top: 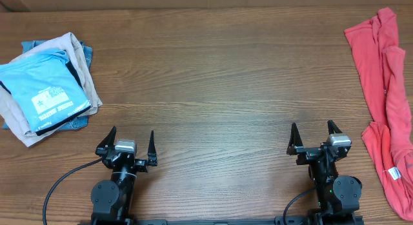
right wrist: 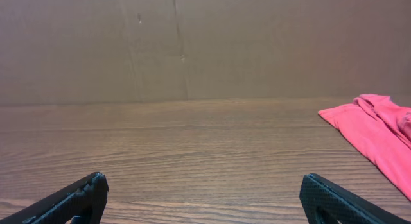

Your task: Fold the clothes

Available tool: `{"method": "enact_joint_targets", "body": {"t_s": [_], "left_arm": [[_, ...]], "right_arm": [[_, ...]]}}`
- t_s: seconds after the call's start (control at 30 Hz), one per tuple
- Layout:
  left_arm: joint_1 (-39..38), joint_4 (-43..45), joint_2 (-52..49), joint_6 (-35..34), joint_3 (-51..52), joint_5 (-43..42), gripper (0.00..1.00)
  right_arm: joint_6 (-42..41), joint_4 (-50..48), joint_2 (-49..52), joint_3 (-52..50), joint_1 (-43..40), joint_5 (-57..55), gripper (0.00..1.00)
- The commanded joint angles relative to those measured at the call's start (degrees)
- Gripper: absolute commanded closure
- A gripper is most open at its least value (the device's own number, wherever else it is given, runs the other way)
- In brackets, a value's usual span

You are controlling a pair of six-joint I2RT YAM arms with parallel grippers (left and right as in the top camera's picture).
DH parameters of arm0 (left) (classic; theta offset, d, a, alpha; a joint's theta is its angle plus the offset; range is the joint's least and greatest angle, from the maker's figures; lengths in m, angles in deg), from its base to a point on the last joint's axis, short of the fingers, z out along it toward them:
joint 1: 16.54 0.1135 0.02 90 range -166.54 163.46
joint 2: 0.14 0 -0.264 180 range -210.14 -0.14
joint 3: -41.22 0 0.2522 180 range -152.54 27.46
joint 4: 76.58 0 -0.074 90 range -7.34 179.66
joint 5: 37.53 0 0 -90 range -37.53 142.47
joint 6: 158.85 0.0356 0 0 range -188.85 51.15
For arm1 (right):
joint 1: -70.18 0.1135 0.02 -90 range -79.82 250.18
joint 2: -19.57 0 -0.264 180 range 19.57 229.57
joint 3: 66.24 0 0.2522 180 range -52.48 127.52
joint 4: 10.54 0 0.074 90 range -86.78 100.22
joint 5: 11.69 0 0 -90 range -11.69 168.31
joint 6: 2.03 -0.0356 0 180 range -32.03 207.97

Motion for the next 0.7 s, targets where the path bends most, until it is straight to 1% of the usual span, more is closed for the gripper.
{"method": "enact_joint_targets", "body": {"t_s": [0.0, 0.67], "left_arm": [[-0.66, 0.20, 0.57, -0.92, 0.35, 0.98, 0.00], [-0.66, 0.17, 0.57, -0.92, 0.37, 0.98, 0.00]], "right_arm": [[0.24, -0.35, -0.46, -0.57, -0.28, 0.31, 0.00], [-0.15, -0.33, -0.46, -0.57, -0.28, 0.33, 0.00]]}}
